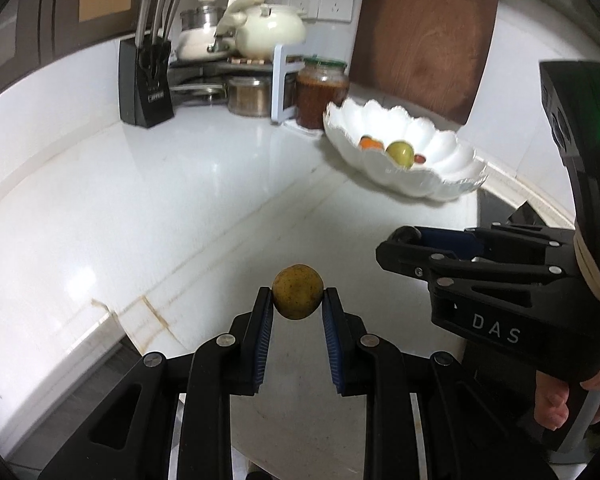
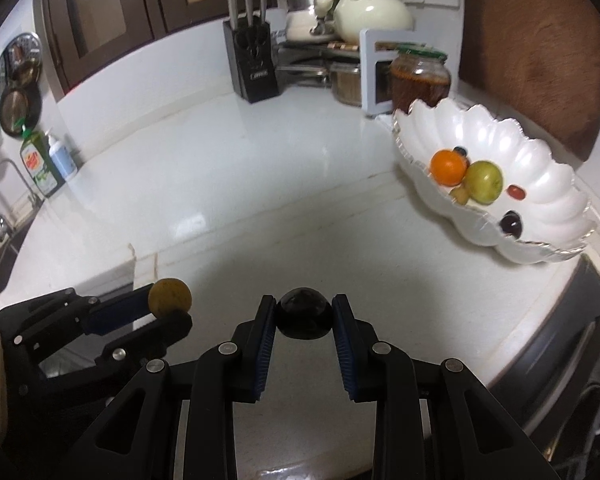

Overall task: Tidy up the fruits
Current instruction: 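Lift and carry the tan fruit and black fruit over the white bowl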

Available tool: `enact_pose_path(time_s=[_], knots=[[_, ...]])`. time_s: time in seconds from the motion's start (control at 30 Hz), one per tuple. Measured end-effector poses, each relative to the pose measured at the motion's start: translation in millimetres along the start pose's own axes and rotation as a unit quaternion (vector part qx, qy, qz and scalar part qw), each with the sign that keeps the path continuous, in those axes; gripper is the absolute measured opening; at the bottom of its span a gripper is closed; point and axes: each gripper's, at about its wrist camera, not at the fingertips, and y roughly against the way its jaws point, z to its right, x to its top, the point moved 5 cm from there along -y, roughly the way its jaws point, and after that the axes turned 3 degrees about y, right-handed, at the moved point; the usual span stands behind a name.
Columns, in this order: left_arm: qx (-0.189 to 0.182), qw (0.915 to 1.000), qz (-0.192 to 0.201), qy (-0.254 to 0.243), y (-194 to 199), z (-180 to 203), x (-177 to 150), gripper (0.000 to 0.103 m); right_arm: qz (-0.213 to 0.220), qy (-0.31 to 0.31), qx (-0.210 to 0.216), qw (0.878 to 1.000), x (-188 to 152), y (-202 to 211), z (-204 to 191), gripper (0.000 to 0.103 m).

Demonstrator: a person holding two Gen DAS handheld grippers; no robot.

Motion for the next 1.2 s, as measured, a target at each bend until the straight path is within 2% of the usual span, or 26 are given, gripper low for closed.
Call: enact_pose_path(time_s=[0.37, 0.63, 0.87, 1.2], knots=[[-0.027, 0.9985, 0.042, -0.022, 24.2, 6.3, 38.4, 0.025, 0.048, -0.030, -0.034, 0.998, 16.6, 45.7, 5.7, 0.030], [-0.065, 0.9951, 0.061, -0.043, 29.6, 12.0, 62.4, 0.025, 0.080, -0.077, -0.069, 0.991, 22.3, 71.0, 11.5, 0.030], [-0.112, 0.9882, 0.066, -0.080, 25.1, 21.2, 88.4, 0.025, 0.103, -0.125, -0.113, 0.980, 26.8, 84.9, 17.3, 0.030], [-0.166, 0.9754, 0.069, -0.127, 13.1, 25.1, 124.3, 0.025, 0.126, -0.185, -0.181, 0.958, 42.0, 93.7, 26.4, 0.030]])
